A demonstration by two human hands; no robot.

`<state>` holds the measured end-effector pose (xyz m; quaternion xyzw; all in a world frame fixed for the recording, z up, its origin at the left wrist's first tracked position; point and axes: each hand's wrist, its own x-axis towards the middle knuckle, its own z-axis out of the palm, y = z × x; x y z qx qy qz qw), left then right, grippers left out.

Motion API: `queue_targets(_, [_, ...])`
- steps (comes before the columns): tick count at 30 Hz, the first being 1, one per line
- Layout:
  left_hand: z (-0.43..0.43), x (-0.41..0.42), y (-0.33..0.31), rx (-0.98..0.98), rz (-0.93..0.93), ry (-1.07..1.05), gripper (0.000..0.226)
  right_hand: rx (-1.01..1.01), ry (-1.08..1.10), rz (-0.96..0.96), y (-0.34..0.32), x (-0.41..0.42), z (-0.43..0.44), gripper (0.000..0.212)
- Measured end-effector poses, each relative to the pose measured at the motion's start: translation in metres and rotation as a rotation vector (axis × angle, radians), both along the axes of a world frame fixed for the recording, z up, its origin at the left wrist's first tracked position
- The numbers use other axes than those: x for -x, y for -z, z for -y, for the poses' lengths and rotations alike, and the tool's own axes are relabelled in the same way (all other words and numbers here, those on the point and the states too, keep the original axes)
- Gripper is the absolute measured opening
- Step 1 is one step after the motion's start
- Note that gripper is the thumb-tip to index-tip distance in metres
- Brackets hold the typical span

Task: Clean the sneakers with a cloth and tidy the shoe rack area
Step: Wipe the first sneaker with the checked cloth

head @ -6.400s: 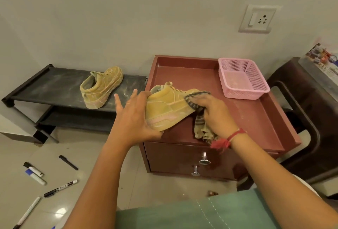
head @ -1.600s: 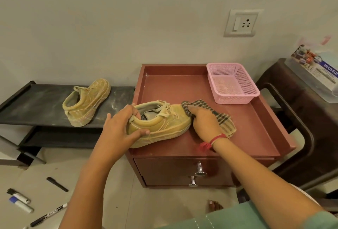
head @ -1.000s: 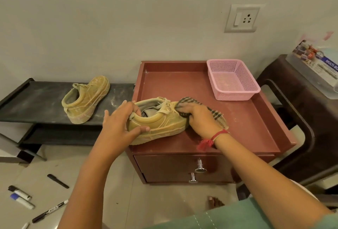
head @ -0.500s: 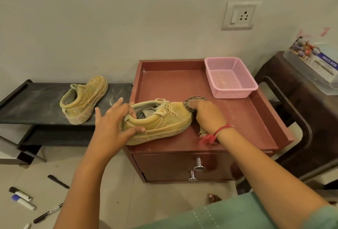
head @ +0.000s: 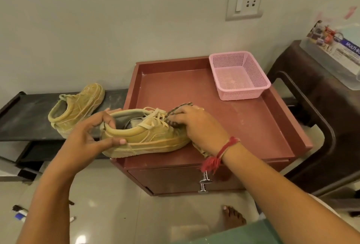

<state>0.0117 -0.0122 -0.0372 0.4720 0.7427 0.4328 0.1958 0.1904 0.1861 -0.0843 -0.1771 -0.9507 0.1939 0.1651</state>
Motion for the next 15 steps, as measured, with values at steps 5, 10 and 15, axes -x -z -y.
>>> queue_targets(5, [-0.006, 0.003, -0.005, 0.014, 0.031, 0.002, 0.024, -0.110, 0.009, 0.096, 0.009, -0.002, 0.006, 0.038])
queue_targets(10, [-0.006, 0.003, -0.004, -0.003, 0.016, 0.003, 0.025, -0.188, 0.131, 0.164, -0.006, -0.010, 0.006, 0.033])
queue_targets(15, [-0.003, 0.005, -0.001, -0.019, 0.004, 0.032, 0.030, 0.170, 0.188, -0.097, -0.002, 0.000, 0.009, 0.030])
